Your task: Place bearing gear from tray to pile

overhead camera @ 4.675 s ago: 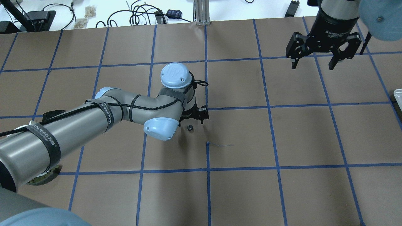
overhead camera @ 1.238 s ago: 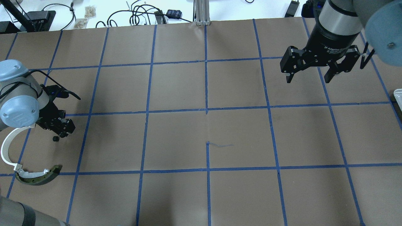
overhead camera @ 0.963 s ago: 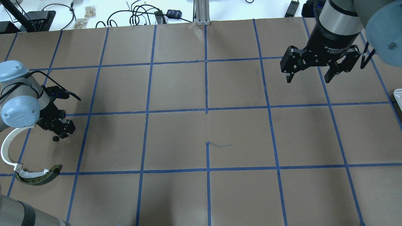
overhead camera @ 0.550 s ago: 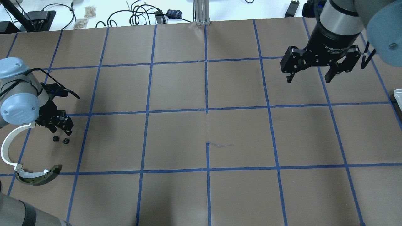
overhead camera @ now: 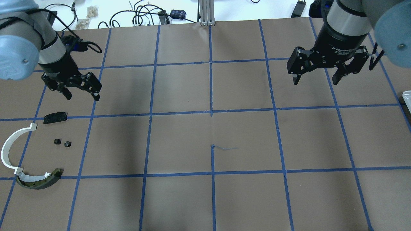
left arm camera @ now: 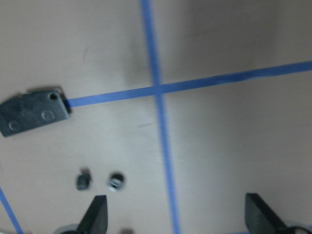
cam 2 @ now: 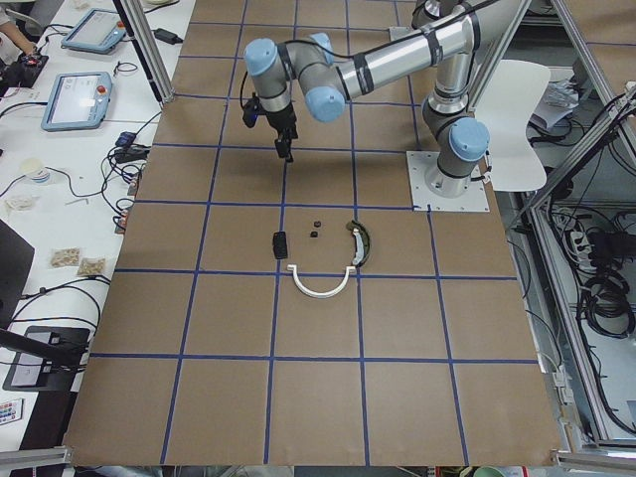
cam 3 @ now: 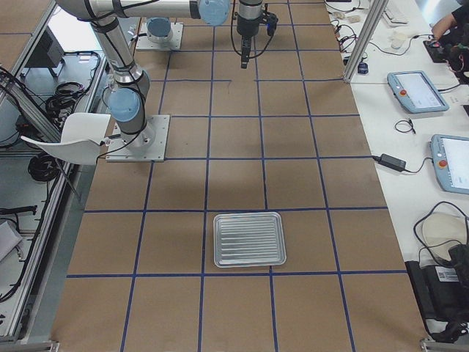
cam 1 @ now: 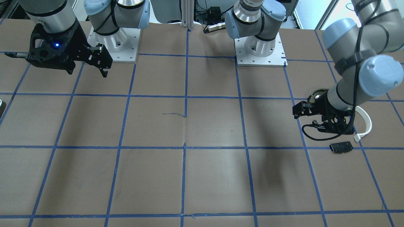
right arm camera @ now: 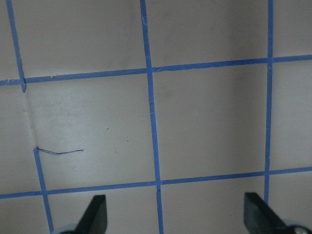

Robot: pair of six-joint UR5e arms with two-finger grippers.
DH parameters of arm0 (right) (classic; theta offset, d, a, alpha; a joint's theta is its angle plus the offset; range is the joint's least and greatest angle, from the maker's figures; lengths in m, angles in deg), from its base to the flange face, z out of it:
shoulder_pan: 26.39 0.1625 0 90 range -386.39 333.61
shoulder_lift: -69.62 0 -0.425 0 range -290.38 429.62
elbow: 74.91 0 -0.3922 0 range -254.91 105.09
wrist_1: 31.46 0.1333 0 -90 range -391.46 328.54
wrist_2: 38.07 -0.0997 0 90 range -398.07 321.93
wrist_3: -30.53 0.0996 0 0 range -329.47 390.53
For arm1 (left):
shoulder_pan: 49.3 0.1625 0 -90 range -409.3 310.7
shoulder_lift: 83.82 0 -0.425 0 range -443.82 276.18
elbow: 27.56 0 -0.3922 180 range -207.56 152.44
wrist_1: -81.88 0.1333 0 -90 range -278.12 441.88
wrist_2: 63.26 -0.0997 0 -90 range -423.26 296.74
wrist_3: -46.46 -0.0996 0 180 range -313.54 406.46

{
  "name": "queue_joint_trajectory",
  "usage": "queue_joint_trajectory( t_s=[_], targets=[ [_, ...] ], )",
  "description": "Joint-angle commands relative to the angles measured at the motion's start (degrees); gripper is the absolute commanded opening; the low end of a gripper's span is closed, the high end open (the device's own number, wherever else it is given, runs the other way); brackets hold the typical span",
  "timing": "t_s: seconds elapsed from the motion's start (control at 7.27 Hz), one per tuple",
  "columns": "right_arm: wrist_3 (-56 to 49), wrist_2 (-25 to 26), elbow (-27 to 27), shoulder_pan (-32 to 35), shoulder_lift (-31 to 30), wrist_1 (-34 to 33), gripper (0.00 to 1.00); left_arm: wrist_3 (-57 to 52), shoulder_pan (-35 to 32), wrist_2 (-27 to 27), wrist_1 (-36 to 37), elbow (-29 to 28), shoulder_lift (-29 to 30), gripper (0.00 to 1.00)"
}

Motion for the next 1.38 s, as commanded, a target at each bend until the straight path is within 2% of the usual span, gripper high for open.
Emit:
queue_joint_trajectory(
  t_s=[0.0,0.14,0.41,0.83,1.24],
  targets=[
    [0.00,0.06,0.06,-0.01,0.01,-0.01,1.00,7.80,-6.33,4.65,-3.27,-4.01,-6.61,1.00],
    [0.09,-0.02,0.14,-0.01,0.01,-0.36,1.00,12.27,-8.79,5.00,-6.76,-4.11,-9.16,1.00],
    [0.00,-0.02,0.14,-0.01,-0.08,-0.36,1.00,13.11,-14.77,1.33,-6.27,-4.03,-11.11,1.00],
    [0.00,-0.02,0.06,-0.01,-0.16,-0.89,1.00,14.16,-14.44,0.70,-4.26,-5.17,-8.58,1.00],
    [0.00,0.06,0.14,-0.01,-0.16,-1.32,1.00,14.25,-13.74,-0.36,-5.12,-4.91,-8.66,1.00]
  ],
)
